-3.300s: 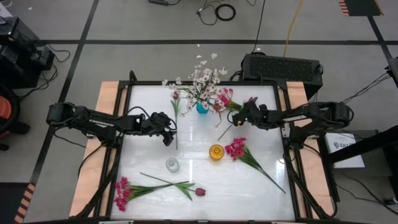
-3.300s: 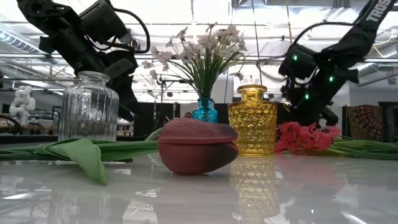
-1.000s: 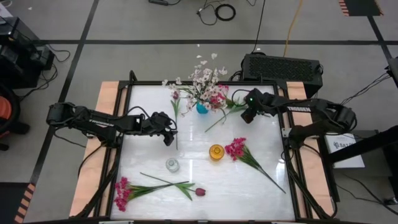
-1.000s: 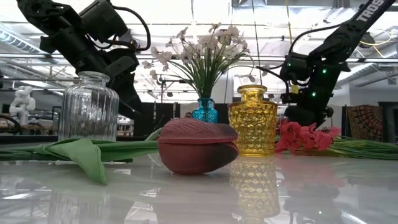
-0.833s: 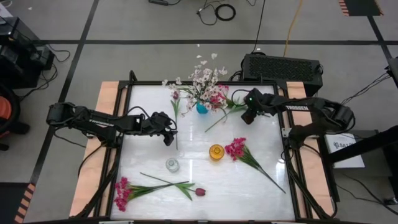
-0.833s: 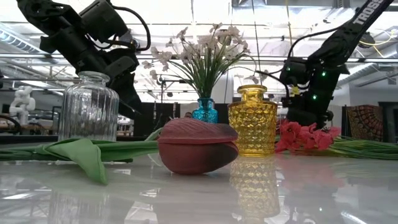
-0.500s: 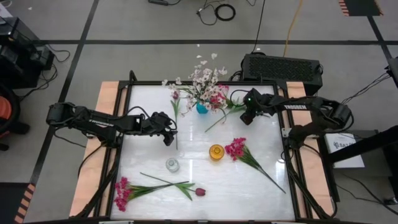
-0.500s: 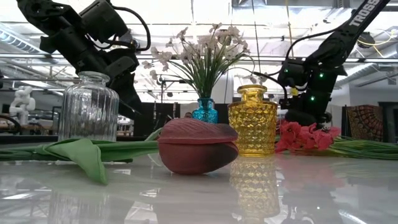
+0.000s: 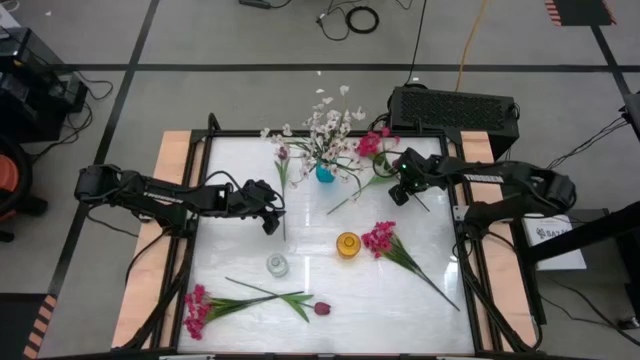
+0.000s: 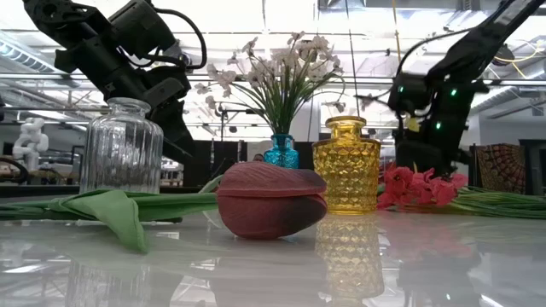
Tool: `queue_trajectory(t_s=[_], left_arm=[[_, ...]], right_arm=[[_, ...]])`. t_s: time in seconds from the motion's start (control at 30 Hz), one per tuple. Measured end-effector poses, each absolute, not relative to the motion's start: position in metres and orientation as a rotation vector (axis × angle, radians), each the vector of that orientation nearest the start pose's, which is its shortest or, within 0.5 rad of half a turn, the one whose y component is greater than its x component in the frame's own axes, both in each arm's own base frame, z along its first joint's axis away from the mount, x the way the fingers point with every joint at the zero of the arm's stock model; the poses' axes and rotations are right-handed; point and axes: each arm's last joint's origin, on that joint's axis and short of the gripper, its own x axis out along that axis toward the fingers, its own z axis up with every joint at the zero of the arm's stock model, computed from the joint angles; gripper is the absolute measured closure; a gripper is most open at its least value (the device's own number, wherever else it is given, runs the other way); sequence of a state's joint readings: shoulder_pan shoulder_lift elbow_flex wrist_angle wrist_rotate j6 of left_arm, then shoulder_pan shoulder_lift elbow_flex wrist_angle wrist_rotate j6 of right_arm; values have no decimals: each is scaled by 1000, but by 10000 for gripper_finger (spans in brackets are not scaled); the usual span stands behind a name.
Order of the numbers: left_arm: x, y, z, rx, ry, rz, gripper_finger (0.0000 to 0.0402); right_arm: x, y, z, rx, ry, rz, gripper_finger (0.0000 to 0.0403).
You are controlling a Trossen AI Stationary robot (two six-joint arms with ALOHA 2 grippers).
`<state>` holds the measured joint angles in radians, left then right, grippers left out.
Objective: Sort flowers into vase by color
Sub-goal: Put the top pink flowers into the yellow vase
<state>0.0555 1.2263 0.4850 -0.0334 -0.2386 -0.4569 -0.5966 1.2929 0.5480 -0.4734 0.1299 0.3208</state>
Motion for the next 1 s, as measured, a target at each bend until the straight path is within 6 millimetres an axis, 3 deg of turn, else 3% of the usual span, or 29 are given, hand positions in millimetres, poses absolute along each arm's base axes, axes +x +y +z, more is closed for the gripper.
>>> queue_trajectory(t_s=[0.4, 0.63, 1.0], left_arm=[[220, 19, 164, -365, 691, 449, 116], [221, 19, 165, -369, 673, 446, 116], [222, 19, 166, -369, 666, 444, 116]], right_arm=[[154, -61, 200, 513, 782, -899, 402], [148, -37, 214, 462, 653, -916, 403], [159, -12, 232, 211, 402, -966, 403]])
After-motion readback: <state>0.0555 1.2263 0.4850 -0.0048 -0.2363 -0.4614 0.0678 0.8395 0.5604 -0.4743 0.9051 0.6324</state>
